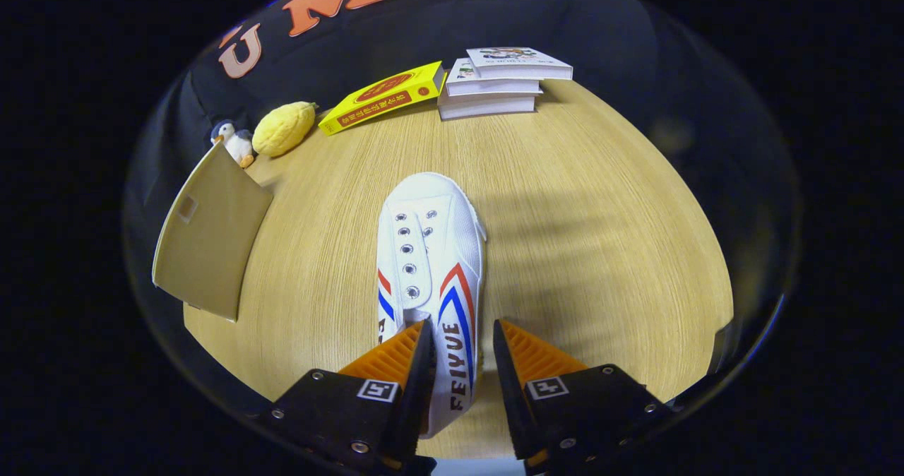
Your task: Open the storage box then place both shoes into the box .Put the left shoe in first, then the right shoe, with the right side of both shoes facing outward in a uniform manner.
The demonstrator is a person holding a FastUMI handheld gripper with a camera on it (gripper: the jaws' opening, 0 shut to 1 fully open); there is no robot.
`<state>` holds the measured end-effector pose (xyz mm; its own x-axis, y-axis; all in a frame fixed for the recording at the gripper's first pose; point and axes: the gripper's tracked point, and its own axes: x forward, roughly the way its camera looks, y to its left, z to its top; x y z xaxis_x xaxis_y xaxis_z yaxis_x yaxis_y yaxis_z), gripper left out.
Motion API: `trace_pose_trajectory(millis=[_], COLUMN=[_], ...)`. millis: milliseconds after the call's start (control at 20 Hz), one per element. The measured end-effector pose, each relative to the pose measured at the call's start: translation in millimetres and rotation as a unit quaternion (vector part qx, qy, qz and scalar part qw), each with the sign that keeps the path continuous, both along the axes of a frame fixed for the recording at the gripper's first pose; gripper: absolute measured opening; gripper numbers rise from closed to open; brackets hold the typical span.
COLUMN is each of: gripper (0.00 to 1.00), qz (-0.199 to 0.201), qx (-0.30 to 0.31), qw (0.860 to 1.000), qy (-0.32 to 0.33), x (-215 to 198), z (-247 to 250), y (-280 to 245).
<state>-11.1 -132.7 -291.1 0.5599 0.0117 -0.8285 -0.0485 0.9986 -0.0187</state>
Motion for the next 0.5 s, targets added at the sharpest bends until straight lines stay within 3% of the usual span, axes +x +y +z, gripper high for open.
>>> trace_pose_trajectory(millis=[100, 250, 300, 400, 500], gripper=[0.38, 0.28, 0.08, 0.00, 0.00], qz=[0.000, -0.013, -0.037, -0.073, -0.080], qx=[0.016, 0.033, 0.057, 0.117, 0.162], qw=[1.000, 0.999, 0.998, 0.990, 0.983], qy=[0.001, -0.011, -0.012, -0.021, -0.041], x=[0, 6, 7, 6, 8], z=[0, 1, 0, 4, 16], y=[1, -7, -9, -4, 7])
